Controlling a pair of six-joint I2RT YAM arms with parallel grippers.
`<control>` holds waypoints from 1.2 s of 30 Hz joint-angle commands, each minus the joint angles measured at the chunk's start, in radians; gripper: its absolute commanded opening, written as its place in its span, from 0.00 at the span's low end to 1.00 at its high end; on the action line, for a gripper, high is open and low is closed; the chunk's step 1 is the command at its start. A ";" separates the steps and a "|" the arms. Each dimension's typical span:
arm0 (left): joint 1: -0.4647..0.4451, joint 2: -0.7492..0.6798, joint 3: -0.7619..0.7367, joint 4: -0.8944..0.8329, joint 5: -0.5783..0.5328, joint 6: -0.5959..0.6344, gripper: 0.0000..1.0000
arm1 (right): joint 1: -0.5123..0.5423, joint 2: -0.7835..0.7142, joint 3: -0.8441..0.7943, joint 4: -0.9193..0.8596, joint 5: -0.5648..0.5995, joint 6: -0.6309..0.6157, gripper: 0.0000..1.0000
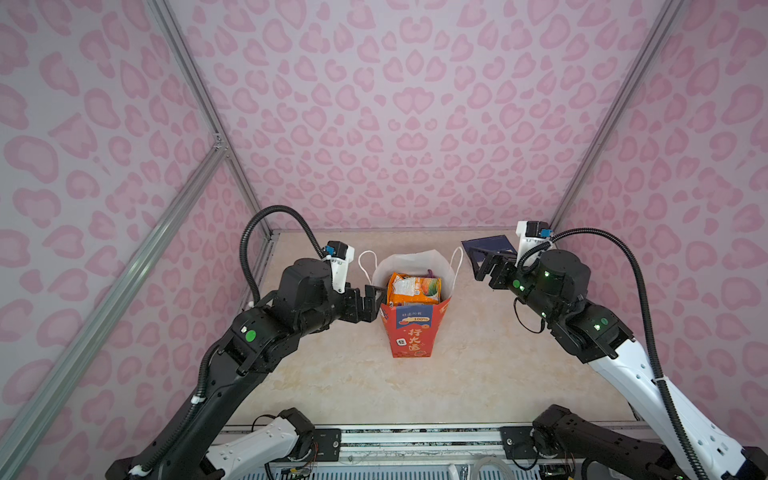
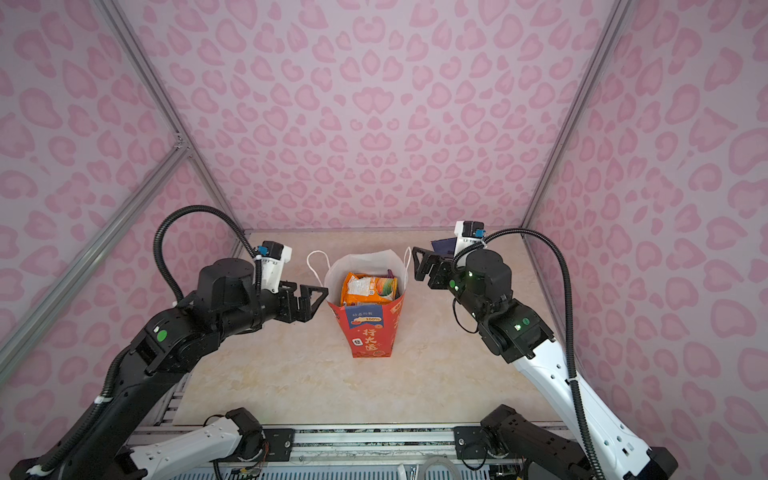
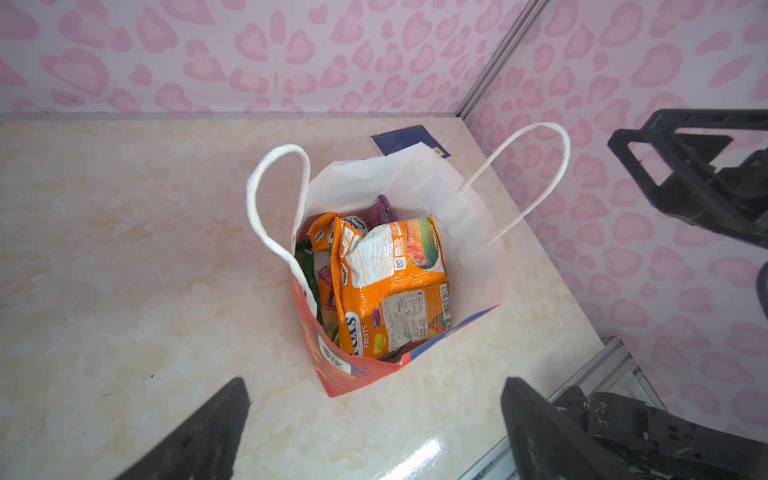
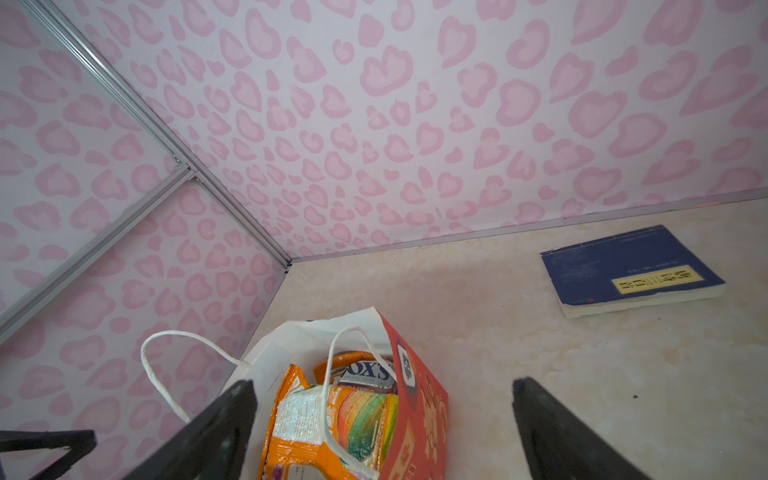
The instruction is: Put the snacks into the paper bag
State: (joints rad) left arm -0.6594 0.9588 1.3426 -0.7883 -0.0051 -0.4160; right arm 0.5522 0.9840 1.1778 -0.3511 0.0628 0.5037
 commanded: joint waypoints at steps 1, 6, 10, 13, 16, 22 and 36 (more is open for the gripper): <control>0.001 -0.082 -0.078 0.116 -0.129 0.004 0.97 | -0.014 -0.020 -0.018 -0.051 0.083 -0.045 0.98; 0.001 -0.215 -0.255 0.215 -0.421 -0.018 0.97 | -0.078 -0.061 -0.119 -0.054 0.148 -0.071 0.98; 0.001 -0.302 -0.469 0.343 -0.631 -0.013 0.96 | -0.184 -0.094 -0.255 0.026 0.114 -0.071 0.98; 0.001 -0.325 -0.607 0.444 -0.793 -0.019 0.96 | -0.273 -0.122 -0.355 0.109 0.034 -0.051 0.98; 0.004 -0.323 -0.711 0.567 -0.905 0.007 0.96 | -0.331 -0.143 -0.447 0.198 0.001 -0.041 0.98; 0.077 -0.239 -0.838 0.784 -0.986 -0.078 0.96 | -0.379 -0.204 -0.667 0.480 0.034 -0.037 0.98; 0.413 0.080 -1.008 1.341 -0.749 0.249 0.96 | -0.455 -0.084 -0.766 0.655 0.166 -0.157 0.98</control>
State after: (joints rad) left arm -0.2977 1.0206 0.3637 0.3492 -0.8639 -0.2230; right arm 0.1070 0.8761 0.4358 0.1886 0.1814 0.3801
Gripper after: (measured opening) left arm 0.963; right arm 0.979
